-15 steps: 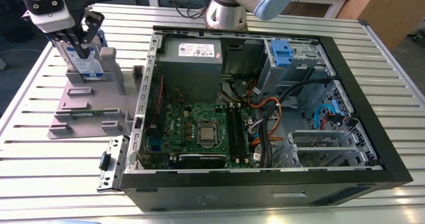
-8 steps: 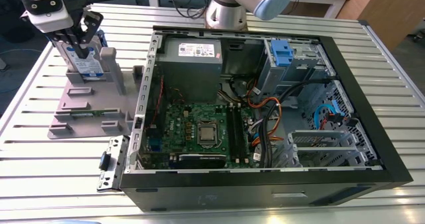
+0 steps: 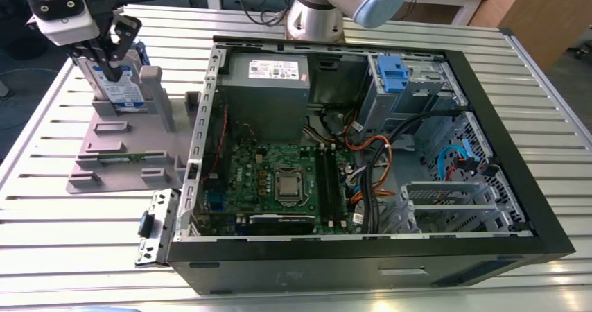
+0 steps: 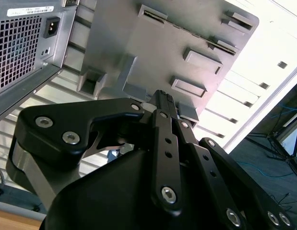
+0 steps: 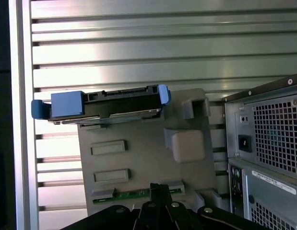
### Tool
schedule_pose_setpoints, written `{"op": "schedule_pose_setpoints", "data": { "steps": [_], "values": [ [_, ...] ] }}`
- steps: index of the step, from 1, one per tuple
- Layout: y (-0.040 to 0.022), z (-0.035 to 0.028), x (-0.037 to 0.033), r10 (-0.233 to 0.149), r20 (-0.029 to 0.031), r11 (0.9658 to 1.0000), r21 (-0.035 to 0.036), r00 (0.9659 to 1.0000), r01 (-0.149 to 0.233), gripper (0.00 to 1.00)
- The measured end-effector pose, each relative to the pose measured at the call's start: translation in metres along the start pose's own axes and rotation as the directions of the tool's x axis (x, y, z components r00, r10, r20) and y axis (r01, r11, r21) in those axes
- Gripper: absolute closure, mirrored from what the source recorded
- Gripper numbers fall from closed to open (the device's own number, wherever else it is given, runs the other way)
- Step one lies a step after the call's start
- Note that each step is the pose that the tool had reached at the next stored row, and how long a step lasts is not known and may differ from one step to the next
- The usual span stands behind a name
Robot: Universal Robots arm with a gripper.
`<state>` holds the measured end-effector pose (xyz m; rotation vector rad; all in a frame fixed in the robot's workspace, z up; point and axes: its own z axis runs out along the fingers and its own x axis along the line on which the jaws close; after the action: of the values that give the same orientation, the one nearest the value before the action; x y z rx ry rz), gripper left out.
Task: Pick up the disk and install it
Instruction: 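Reach for the disk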
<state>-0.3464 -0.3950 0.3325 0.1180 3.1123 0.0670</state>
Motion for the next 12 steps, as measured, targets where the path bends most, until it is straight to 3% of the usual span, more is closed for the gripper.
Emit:
{"op": "schedule_pose_setpoints", "data": {
  "steps": [12],
  "values": [
    [-0.0003, -0.0001, 0.0044, 0.000, 0.0000, 1.0000, 0.0000, 1.0000, 0.000, 0.89]
  ]
}}
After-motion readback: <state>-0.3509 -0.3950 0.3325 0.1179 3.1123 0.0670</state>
